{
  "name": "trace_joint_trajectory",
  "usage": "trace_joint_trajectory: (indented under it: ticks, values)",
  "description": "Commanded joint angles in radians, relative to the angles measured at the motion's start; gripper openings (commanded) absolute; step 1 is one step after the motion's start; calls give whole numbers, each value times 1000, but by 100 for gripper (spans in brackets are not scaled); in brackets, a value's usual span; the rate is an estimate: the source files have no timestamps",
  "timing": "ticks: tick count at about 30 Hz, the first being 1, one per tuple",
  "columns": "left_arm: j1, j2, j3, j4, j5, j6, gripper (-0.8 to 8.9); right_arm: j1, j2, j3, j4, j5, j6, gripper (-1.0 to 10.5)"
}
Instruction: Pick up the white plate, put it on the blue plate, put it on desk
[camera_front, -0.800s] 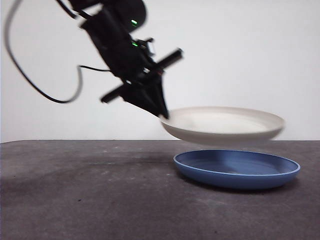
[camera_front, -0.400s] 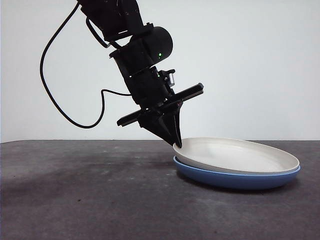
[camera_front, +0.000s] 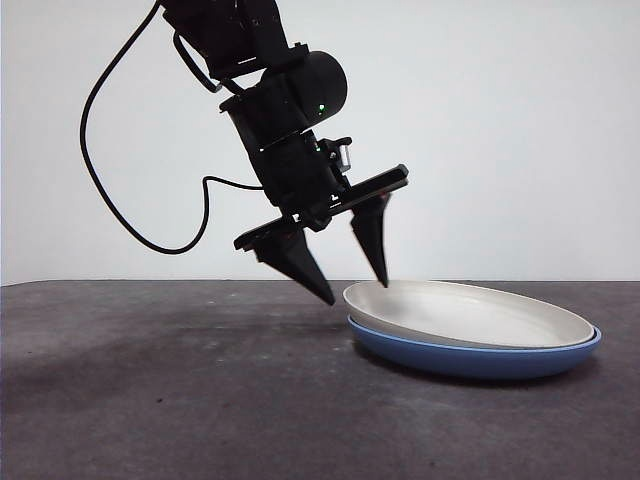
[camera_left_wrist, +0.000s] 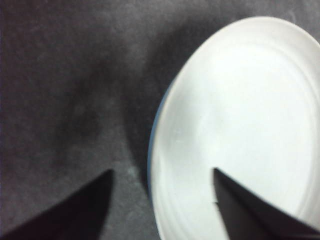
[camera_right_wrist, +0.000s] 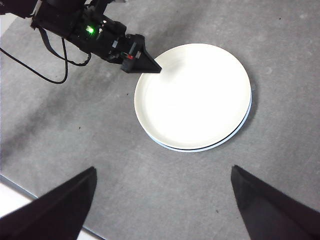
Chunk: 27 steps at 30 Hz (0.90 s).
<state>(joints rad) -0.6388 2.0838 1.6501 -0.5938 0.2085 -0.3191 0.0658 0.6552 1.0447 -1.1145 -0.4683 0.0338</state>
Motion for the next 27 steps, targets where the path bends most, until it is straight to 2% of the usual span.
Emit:
trace_joint_trajectory:
  ticks: [1,5,9,16,22,27]
  values:
    - [-14,16,29,-5,2,23,406,4,3,20,6,1,8,430]
    - [-14,-10,30,-25,2,30,406,4,3,20,5,2,8,430]
    - [-8,-82,30,-42,2,75,406,4,3,20,5,5,8,430]
    - [24,-286,30,-84,-3,129,406,4,3,20,6,6,8,430]
    - [83,-469,27,-130,-3,159,405,4,3,20,6,47,8,430]
    - [132,-603,-45,-164,-2,198,404,4,4,20,6,50,8,430]
